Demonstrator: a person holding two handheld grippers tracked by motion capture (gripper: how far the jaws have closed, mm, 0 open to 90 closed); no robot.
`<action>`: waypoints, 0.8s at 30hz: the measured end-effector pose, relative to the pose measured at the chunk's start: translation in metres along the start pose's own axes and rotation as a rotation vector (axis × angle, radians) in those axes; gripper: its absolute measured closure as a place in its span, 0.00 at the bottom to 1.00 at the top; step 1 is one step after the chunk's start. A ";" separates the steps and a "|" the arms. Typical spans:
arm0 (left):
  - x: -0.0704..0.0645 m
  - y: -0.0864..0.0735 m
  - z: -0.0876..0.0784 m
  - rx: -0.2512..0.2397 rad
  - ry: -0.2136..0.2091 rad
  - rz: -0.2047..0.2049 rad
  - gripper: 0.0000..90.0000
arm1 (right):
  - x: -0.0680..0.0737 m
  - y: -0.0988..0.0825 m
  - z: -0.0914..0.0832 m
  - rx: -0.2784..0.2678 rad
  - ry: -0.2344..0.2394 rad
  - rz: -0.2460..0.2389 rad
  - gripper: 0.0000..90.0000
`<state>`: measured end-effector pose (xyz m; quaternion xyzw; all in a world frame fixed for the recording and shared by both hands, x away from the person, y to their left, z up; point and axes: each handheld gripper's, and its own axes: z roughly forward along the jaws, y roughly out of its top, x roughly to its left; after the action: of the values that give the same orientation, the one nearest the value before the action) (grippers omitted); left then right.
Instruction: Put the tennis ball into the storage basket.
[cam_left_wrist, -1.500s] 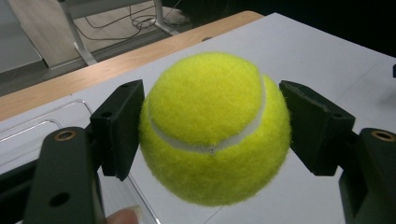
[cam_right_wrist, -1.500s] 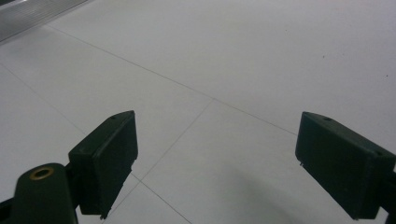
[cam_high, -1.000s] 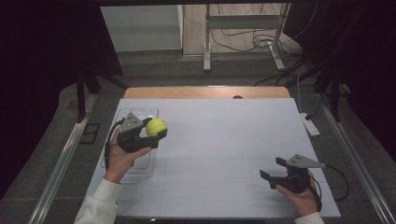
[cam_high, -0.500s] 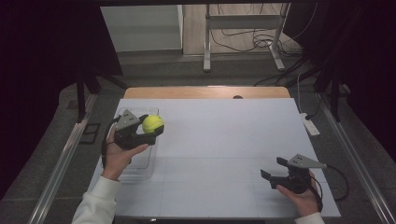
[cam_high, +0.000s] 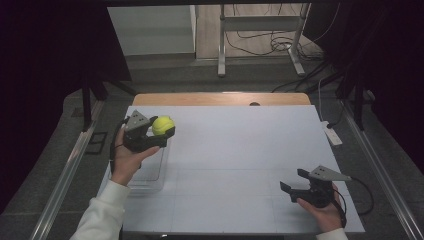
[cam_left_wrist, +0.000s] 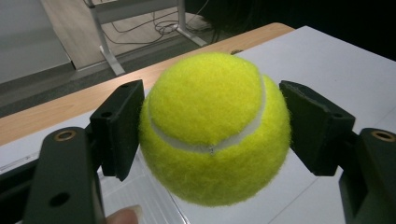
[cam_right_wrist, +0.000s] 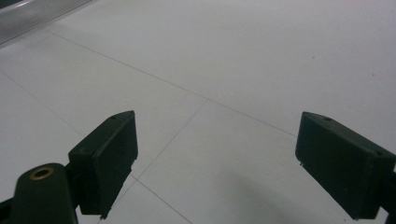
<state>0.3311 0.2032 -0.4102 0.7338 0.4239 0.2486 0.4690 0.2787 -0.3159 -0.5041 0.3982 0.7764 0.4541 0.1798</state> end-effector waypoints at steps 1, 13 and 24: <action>0.001 0.001 0.001 -0.001 0.004 -0.003 0.30 | 0.000 0.000 0.000 0.000 0.000 0.001 0.15; 0.011 0.005 0.001 -0.001 0.030 -0.014 0.30 | 0.000 0.000 0.000 0.002 0.003 0.002 0.15; 0.021 0.006 0.003 0.005 0.050 -0.025 0.29 | 0.000 0.000 0.001 0.005 0.003 -0.001 0.15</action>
<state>0.3460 0.2184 -0.4069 0.7232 0.4451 0.2603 0.4595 0.2793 -0.3151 -0.5050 0.3976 0.7780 0.4527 0.1778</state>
